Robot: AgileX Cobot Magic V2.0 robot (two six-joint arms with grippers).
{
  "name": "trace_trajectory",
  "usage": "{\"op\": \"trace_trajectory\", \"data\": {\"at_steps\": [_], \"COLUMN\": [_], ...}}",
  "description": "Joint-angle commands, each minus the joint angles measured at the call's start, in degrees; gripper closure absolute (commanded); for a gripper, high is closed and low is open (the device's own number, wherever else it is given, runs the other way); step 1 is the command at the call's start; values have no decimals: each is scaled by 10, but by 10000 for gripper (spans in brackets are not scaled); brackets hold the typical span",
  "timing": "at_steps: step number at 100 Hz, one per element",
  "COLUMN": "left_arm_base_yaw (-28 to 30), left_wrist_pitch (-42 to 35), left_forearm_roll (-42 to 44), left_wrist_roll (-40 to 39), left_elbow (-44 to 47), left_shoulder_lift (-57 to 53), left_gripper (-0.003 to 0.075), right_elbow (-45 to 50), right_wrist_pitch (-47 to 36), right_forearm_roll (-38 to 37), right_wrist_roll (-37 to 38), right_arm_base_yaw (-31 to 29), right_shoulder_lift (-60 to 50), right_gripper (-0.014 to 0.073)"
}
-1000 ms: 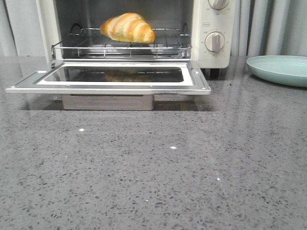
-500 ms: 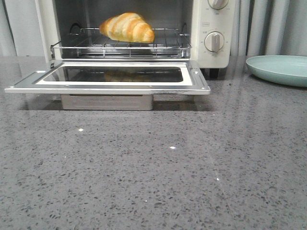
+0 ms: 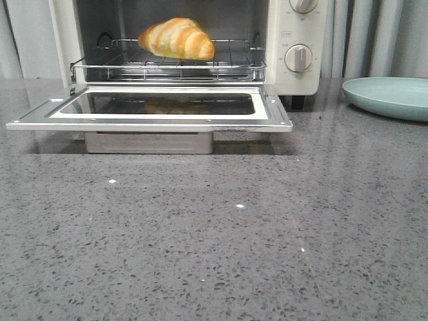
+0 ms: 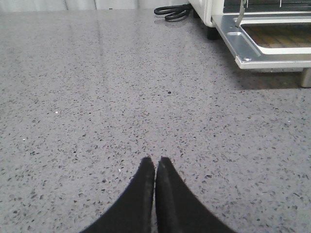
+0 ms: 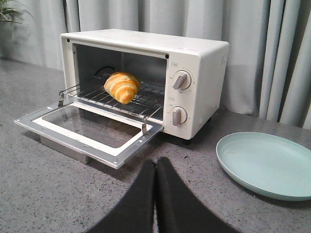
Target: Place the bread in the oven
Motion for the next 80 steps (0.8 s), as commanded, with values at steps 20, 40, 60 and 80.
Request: {"op": "trace_trajectory", "data": {"at_steps": [20, 40, 60, 80], "left_arm_base_yaw": [1, 1, 1, 1], "left_wrist_pitch": [-38, -38, -38, -38], "left_forearm_roll": [-3, -3, -3, -3], "left_wrist_roll": [-6, -6, -6, -6], "left_elbow": [13, 13, 13, 13], "left_shoulder_lift": [-15, -15, -15, -15], "left_gripper": [741, 741, 741, 741], "right_elbow": [71, 209, 307, 305], "right_wrist_pitch": [-50, -206, -294, -216], "right_forearm_roll": [14, 214, 317, 318], "right_wrist_roll": [2, -99, -188, -188], "right_arm_base_yaw": [-83, -302, -440, -476], "right_shoulder_lift": [-2, -2, -4, -6], "right_gripper": [641, 641, 641, 641]}}
